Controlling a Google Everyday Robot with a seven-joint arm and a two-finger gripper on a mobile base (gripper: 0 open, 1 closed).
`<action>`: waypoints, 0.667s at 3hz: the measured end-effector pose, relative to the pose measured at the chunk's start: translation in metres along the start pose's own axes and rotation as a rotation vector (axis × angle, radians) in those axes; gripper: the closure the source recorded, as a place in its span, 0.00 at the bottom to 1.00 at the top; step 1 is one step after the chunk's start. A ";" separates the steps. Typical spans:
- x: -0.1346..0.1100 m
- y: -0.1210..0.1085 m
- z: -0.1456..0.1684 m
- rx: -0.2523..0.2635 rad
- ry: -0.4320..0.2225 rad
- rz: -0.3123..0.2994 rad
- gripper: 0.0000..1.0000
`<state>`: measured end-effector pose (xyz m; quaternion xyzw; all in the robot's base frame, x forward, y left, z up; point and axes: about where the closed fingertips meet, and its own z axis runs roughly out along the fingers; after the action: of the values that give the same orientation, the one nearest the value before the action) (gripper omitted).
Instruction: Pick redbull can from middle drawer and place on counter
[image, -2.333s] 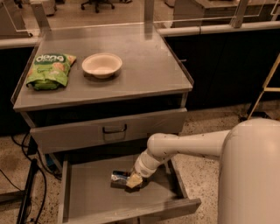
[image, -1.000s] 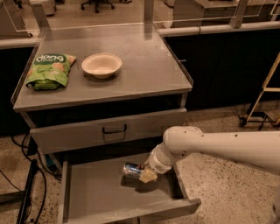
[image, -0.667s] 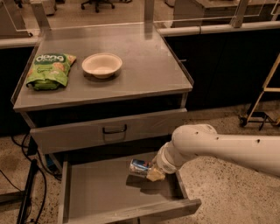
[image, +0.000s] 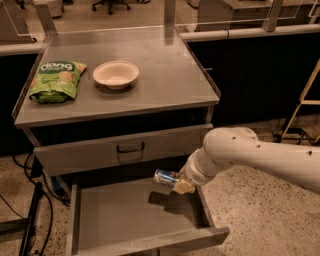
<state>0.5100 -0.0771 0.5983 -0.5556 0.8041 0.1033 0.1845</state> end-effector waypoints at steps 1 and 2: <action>-0.004 -0.023 -0.043 0.089 0.013 -0.002 1.00; -0.006 -0.023 -0.046 0.094 0.012 -0.004 1.00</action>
Offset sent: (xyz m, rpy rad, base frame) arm 0.0121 -0.0175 0.0352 -0.0342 -0.0601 -0.0301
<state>0.5247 -0.0978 0.6435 -0.5487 0.8079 0.0615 0.2058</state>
